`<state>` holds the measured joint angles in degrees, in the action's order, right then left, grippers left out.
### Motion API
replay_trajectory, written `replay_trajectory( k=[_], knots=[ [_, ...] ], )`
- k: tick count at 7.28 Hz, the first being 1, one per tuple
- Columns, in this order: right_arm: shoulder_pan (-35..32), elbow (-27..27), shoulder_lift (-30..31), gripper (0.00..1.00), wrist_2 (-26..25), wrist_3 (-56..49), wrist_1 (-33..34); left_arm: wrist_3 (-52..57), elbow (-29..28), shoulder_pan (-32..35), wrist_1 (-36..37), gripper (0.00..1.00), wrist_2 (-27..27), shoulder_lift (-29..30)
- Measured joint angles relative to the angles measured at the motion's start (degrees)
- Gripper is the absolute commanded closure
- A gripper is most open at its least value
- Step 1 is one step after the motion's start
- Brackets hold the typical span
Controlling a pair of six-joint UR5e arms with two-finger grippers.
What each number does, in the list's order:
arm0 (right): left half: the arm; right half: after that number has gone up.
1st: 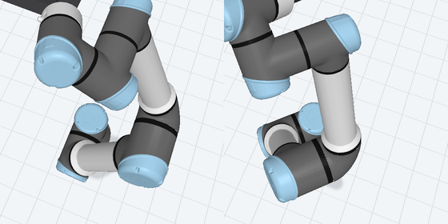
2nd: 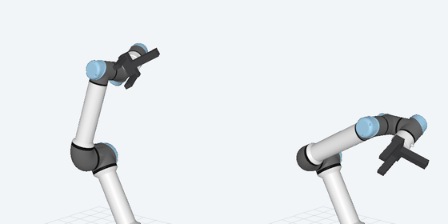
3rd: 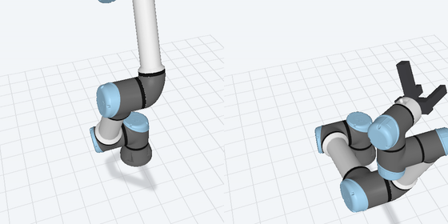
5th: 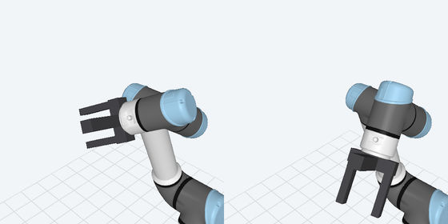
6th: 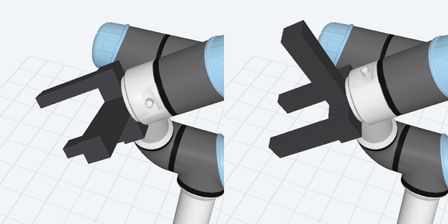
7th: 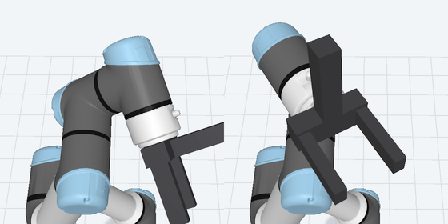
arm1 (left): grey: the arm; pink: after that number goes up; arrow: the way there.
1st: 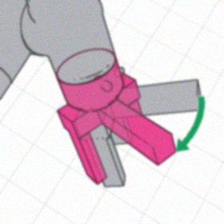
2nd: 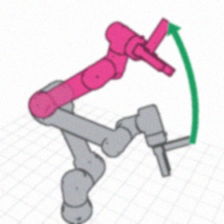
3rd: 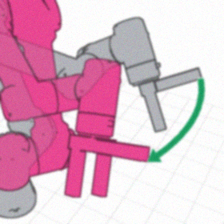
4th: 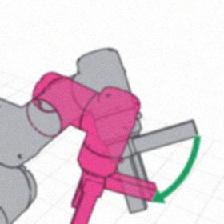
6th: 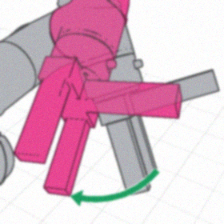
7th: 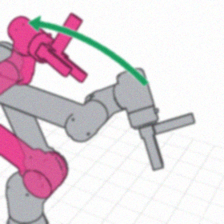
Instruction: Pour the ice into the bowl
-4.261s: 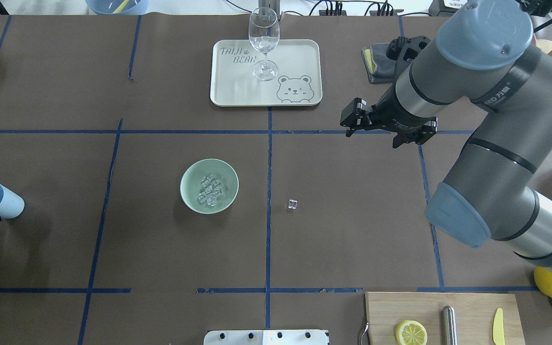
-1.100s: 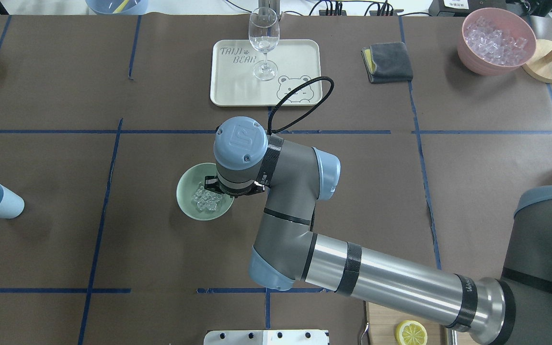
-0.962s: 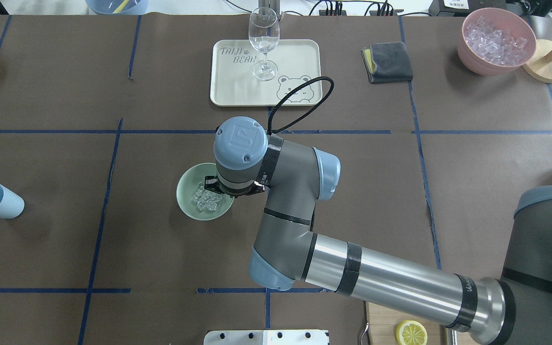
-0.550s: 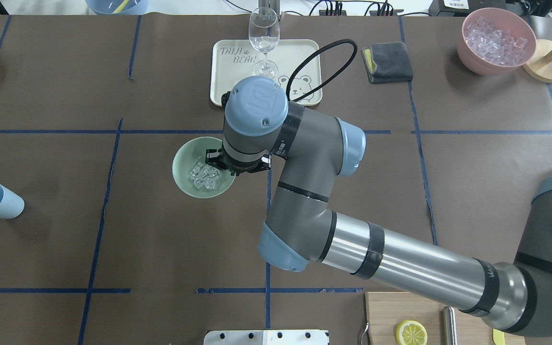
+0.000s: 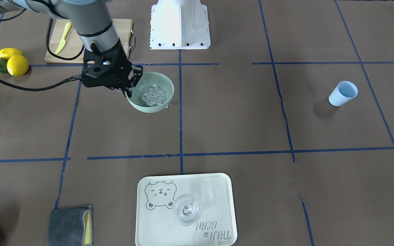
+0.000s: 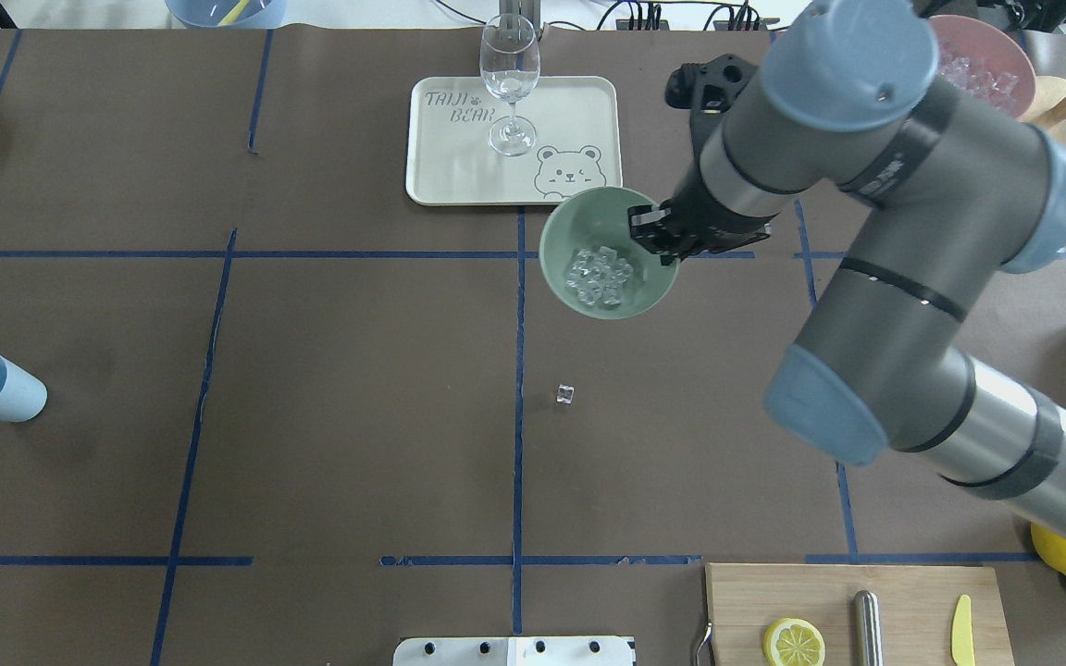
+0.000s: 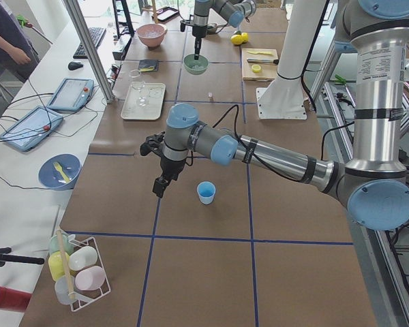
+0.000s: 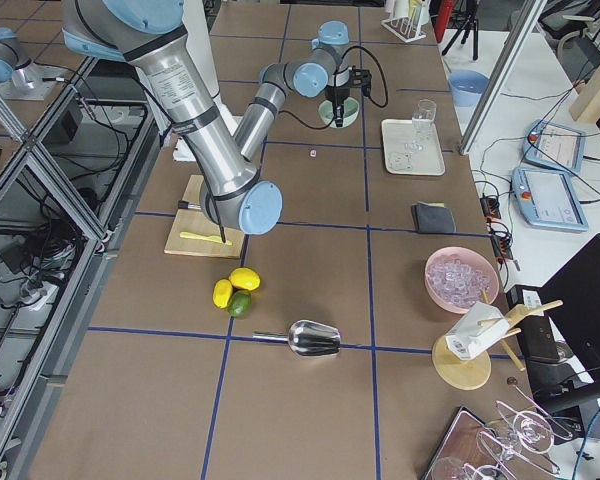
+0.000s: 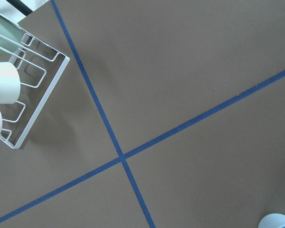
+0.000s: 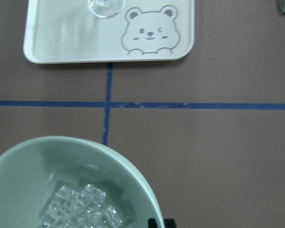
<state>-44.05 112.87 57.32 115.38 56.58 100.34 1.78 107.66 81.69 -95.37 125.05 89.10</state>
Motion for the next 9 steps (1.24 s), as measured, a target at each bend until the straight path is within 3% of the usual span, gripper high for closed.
replay_trajectory(
  k=[2,4,6,7,9],
  knots=[
    [-6.5,1.8,6.8,1.00,3.6,-9.1,0.5,0.2,-5.0,3.5,2.5,0.00,7.0,2.4],
    [-11.6,3.7,15.2,1.00,4.9,-16.7,-0.7,0.3,-8.0,5.2,2.9,0.00,10.0,3.1],
    [-13.7,3.1,27.0,1.00,5.2,-19.8,-10.7,0.3,-8.5,5.5,2.9,0.00,10.2,3.5],
    [-14.1,0.9,30.7,1.00,6.0,-19.8,-15.9,0.3,-8.5,5.6,2.9,0.00,10.2,3.6],
    [-14.8,-3.6,33.9,1.00,9.9,-19.8,-20.0,0.3,-8.5,5.6,2.8,0.00,10.1,3.7]
  ],
)
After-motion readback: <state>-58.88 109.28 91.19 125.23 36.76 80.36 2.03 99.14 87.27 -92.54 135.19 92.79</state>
